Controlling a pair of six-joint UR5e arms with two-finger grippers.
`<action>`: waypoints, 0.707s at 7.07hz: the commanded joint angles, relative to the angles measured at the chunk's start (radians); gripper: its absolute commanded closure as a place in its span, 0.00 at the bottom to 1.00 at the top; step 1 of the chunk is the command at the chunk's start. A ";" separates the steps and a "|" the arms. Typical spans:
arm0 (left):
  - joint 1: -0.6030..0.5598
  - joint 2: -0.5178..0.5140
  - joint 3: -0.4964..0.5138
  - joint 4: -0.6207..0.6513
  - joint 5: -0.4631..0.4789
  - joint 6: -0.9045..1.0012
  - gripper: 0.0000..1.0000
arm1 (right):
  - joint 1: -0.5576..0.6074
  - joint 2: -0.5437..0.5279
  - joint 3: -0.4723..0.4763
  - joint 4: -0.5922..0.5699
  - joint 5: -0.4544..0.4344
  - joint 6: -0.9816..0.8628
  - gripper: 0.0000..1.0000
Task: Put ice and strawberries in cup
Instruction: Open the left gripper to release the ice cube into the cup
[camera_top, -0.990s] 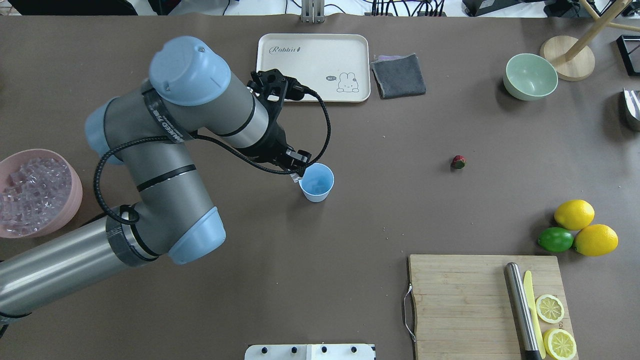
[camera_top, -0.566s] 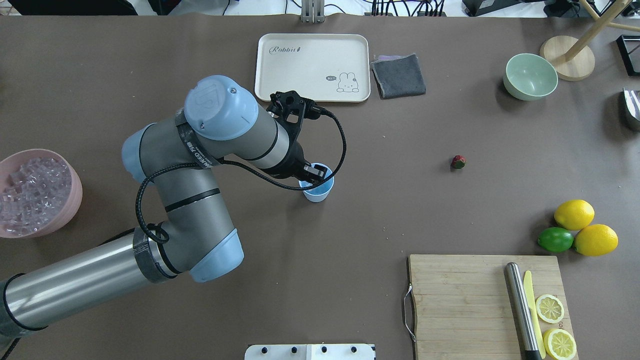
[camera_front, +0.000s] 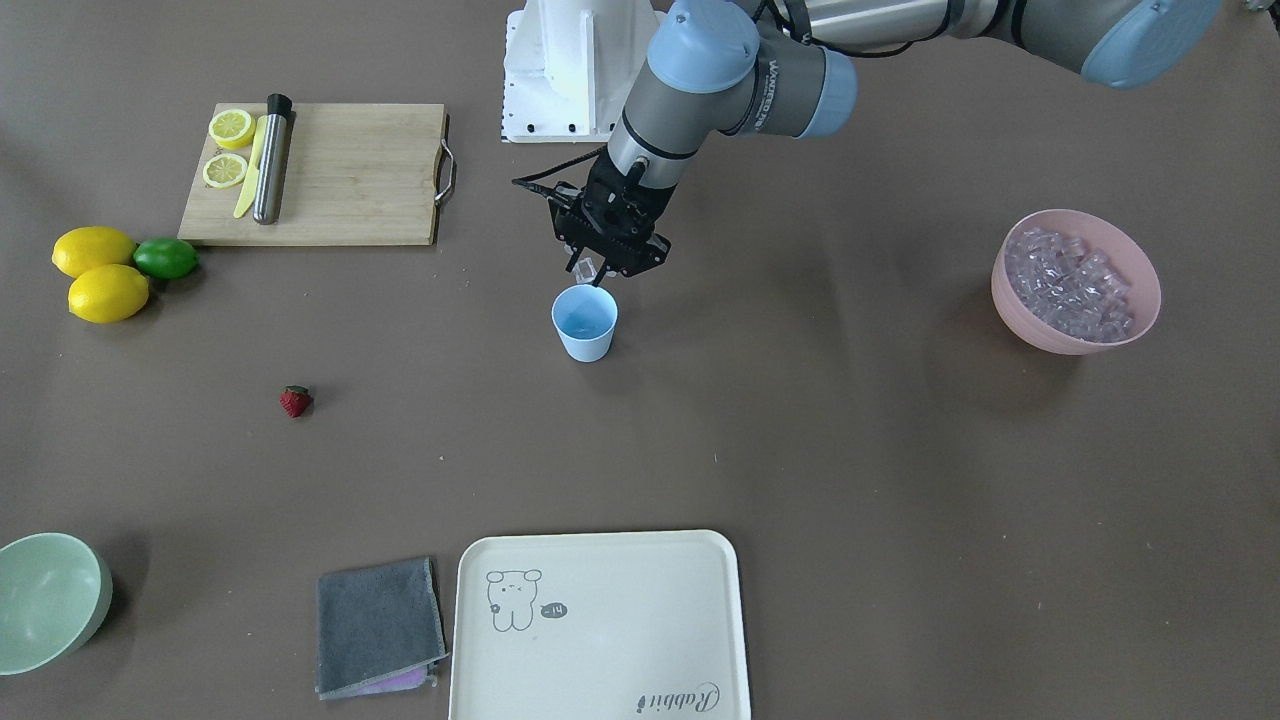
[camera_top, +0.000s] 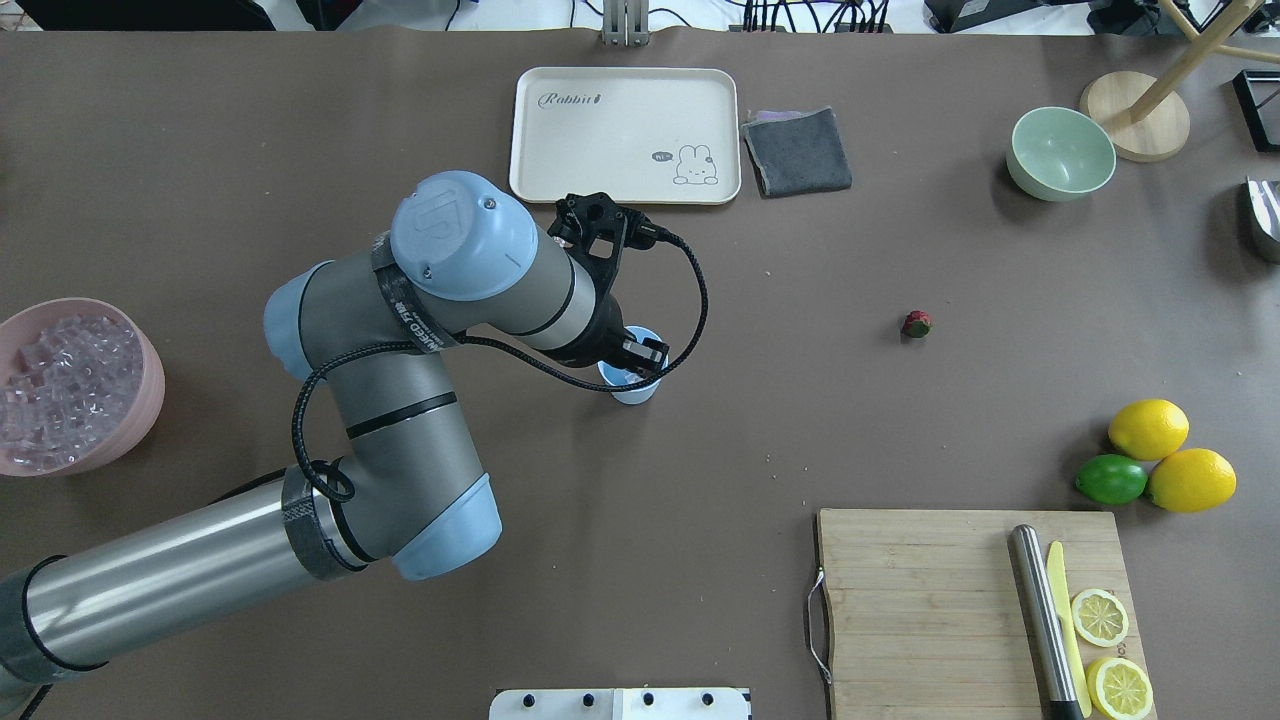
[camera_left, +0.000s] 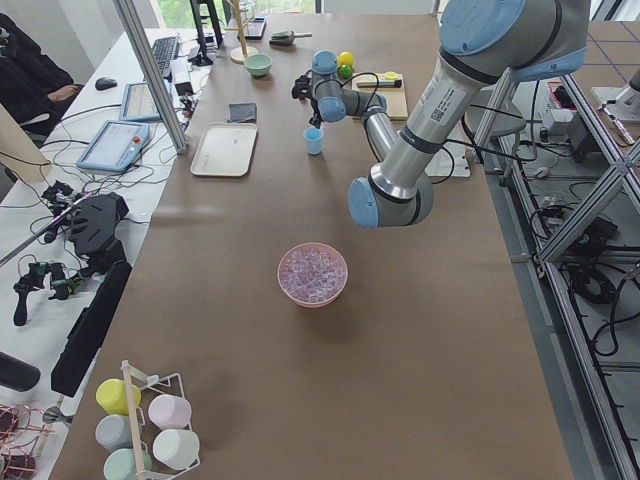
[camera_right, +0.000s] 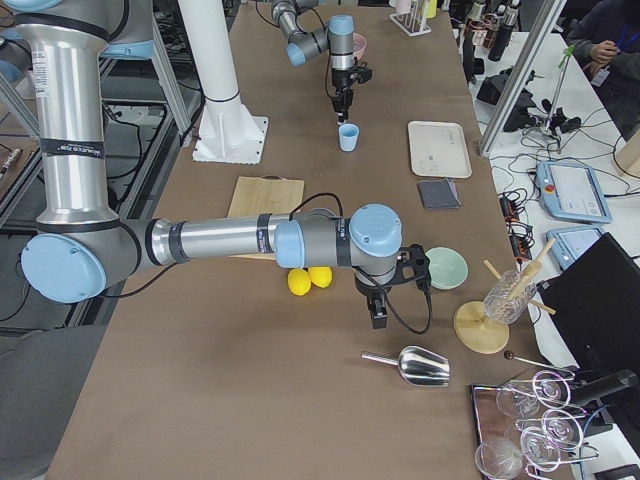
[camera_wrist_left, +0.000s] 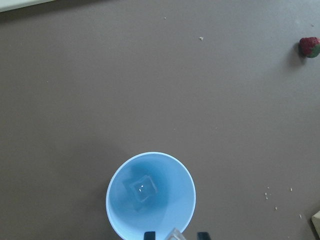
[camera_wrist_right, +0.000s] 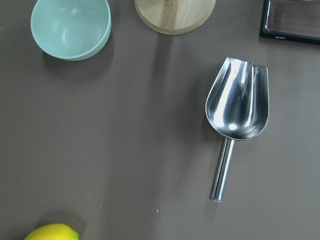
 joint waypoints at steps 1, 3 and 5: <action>-0.005 -0.004 0.023 -0.003 0.027 0.001 1.00 | -0.001 0.001 -0.001 0.000 0.001 0.002 0.00; -0.005 -0.008 0.029 -0.002 0.027 -0.002 0.52 | -0.001 0.004 -0.001 0.000 0.001 0.002 0.00; -0.004 -0.021 0.029 0.006 0.029 -0.107 0.03 | -0.001 0.008 0.000 0.000 0.001 0.003 0.00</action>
